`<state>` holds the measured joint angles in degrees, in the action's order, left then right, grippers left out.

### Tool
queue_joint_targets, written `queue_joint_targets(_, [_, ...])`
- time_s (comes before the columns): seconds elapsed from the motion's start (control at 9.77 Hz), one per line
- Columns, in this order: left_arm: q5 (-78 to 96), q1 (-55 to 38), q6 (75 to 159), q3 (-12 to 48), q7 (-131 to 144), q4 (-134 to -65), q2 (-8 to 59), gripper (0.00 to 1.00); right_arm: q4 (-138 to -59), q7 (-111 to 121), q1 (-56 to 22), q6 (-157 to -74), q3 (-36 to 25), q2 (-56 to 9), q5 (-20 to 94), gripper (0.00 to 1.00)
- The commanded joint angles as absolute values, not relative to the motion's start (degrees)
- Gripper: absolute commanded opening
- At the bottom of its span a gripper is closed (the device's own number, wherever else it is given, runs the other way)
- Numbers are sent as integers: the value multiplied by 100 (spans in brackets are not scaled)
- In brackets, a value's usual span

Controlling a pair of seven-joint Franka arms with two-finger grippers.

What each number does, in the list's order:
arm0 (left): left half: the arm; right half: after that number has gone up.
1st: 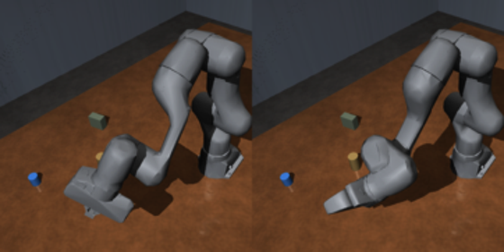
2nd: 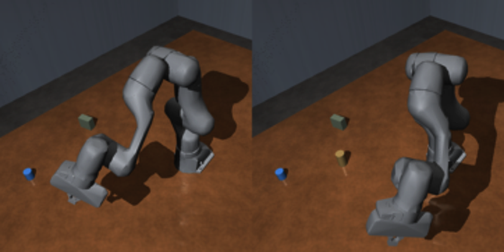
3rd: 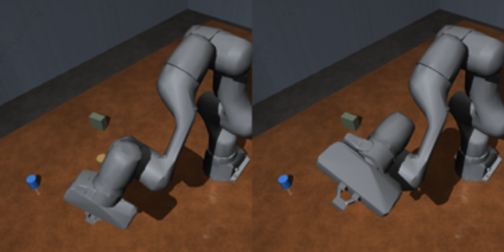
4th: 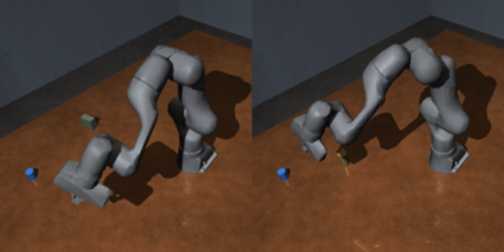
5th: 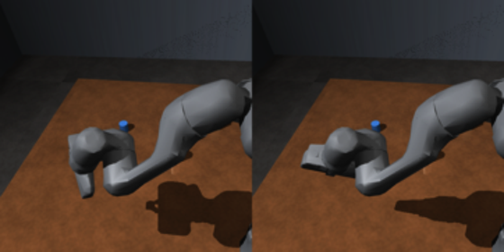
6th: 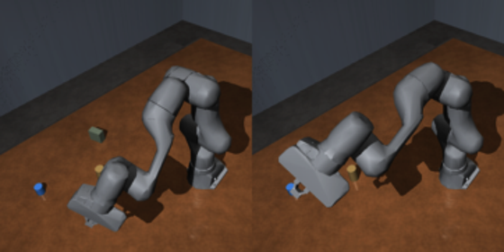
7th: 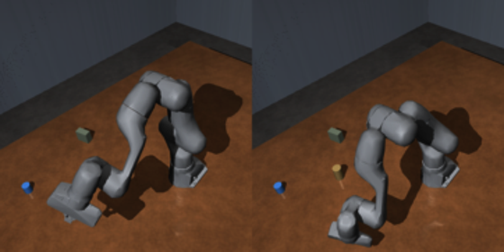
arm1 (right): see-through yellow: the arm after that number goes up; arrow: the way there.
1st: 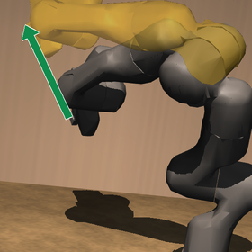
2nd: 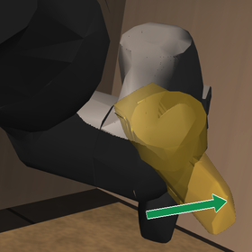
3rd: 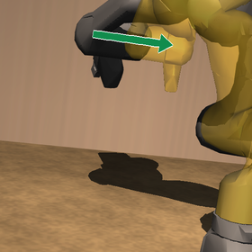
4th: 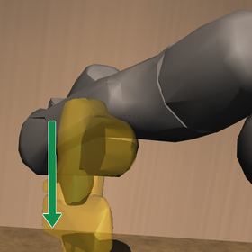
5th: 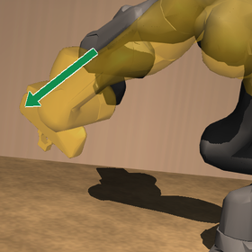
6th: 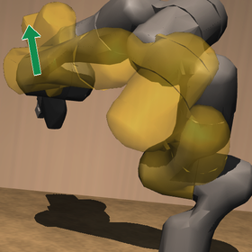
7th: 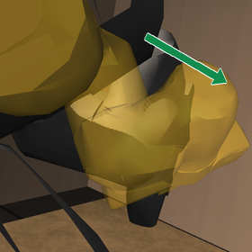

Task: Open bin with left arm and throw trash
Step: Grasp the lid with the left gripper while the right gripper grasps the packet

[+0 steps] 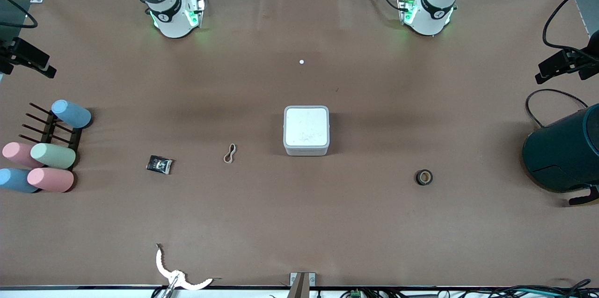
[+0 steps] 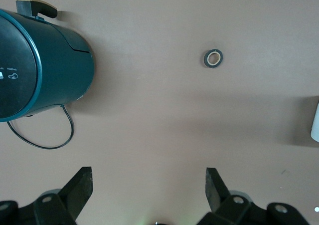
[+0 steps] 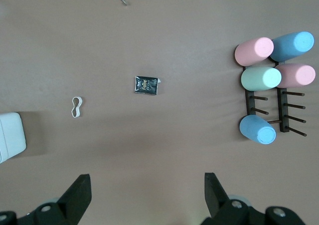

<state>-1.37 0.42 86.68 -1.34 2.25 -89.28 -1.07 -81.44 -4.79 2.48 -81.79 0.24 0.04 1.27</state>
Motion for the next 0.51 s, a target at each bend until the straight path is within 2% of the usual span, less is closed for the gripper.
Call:
queue_joint_targets(0.0, [-79,35,8684,-132,176,-8868,-79,100,-8262,-483,246,-8244,44,106,44,100])
queue_joint_targets(0.2, [-53,-17,8579,-88,106,-8929,-18,100,-8279,-483,255,-8244,35,97,44,100])
queue_joint_targets(0.31, [-44,-305,8387,-27,-138,-8938,52,94,-8314,-501,246,-8262,35,18,44,100])
queue_joint_targets(0.41, [0,-569,8237,17,-71,-8921,166,49,-8349,-536,246,-8366,35,-139,105,100])
